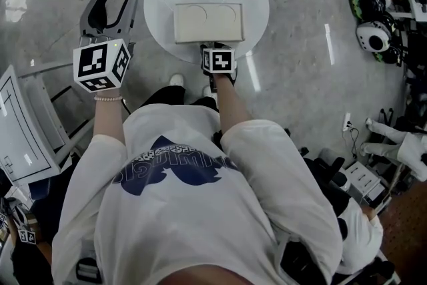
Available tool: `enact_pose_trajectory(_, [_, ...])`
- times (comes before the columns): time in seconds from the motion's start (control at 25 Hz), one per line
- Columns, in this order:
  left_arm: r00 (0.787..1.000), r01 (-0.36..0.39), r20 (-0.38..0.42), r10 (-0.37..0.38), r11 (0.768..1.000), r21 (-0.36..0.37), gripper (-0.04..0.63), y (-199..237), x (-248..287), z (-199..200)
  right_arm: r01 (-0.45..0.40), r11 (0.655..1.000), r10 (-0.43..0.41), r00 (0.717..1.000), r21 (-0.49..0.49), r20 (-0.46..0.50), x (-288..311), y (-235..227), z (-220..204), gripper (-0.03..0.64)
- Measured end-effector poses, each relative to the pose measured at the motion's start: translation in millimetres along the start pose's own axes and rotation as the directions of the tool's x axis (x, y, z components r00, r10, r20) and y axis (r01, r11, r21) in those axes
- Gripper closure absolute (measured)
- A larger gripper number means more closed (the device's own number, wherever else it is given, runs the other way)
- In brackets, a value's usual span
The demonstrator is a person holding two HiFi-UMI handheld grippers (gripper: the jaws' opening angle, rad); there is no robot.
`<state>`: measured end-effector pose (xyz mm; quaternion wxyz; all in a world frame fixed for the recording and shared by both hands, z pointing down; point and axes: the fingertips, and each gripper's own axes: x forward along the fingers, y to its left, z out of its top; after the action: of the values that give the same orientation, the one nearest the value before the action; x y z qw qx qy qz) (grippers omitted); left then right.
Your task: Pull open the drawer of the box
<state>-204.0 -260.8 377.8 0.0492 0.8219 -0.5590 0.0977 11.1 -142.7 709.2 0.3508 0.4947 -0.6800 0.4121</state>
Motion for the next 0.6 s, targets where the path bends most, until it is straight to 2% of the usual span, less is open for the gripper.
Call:
enact_pose_trajectory(0.12, [1.000,-0.001,-0.002,0.001,1.000,-0.004,0.356,4.0,6.8,-1.2,0.024,1.000,-0.024,0.999,0.004,-0.022,4.3,-4.4,0.3,0.479])
enact_pose_trajectory(0.52, [1.000,-0.005,0.000,0.005,1.000,-0.019,0.356,9.9,19.7,-1.4,0.015,1.000,-0.015,0.999,0.011,-0.047,5.0,-3.5,1.3,0.489])
enact_pose_trajectory(0.6, [1.000,-0.007,0.001,0.007,1.000,-0.020,0.356,9.8,20.9,-0.9,0.011,1.000,-0.011,0.999,0.001,-0.051,5.0,-0.2,1.8,0.534])
